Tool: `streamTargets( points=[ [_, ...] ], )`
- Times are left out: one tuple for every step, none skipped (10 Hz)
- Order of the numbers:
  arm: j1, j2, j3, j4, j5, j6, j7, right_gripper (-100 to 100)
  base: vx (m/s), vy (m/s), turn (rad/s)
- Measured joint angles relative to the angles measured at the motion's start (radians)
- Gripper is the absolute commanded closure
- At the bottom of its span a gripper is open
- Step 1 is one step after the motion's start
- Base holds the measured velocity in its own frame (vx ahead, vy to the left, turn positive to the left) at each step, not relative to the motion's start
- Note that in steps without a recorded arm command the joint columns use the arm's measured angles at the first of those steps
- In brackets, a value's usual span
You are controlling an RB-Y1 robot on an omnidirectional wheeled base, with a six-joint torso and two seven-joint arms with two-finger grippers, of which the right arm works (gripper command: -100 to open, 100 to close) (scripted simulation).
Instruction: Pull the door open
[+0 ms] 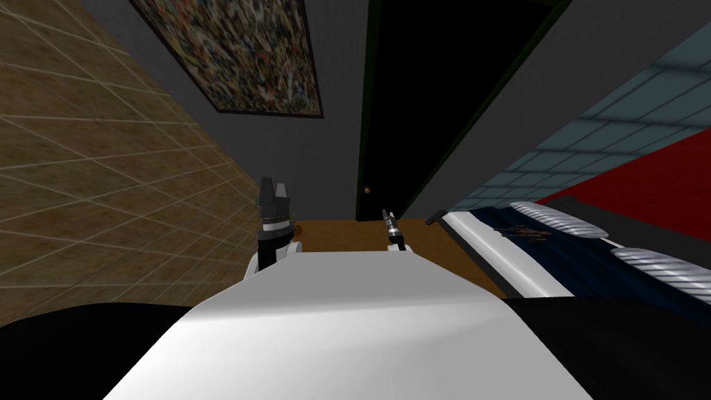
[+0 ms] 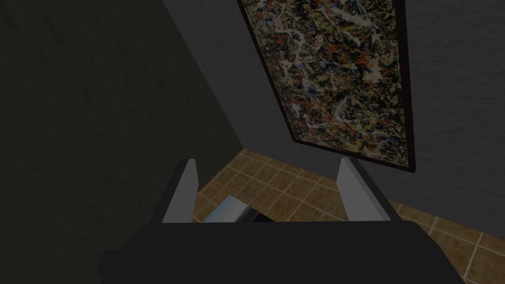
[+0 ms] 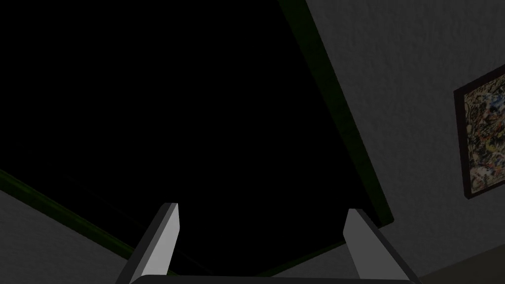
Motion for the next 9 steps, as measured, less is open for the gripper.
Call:
streamTargets(
  points=[
    [-0.012, -0.004, -0.002, 0.027, -0.001, -0.009, 0.019, -100, 0.09, 0.034, -0.002],
    [-0.019, -0.003, -0.001, 0.045, 0.0, -0.013, 0.04, -100, 0.106, 0.037, 0.0],
    [-0.029, -0.004, -0.002, 0.07, 0.0, -0.021, 0.062, -100, 0.11, 0.043, 0.0],
    [-0.036, -0.006, -0.002, 0.088, 0.0, -0.025, 0.082, -100, 0.111, 0.034, -0.003],
    [-0.047, -0.008, -0.003, 0.112, -0.001, -0.031, 0.101, -100, 0.11, 0.028, 0.0],
    [-0.058, -0.011, -0.004, 0.138, -0.002, -0.039, 0.12, -100, 0.104, 0.048, 0.002],
    [-0.064, -0.015, -0.005, 0.158, -0.002, -0.047, 0.138, -100, 0.097, 0.044, -0.005],
    [-0.072, -0.016, -0.005, 0.18, -0.002, -0.055, 0.157, -100, 0.092, 0.029, -0.001],
    [-0.081, -0.017, -0.006, 0.202, -0.002, -0.062, 0.177, -100, 0.083, 0.039, 0.003]
  ],
)
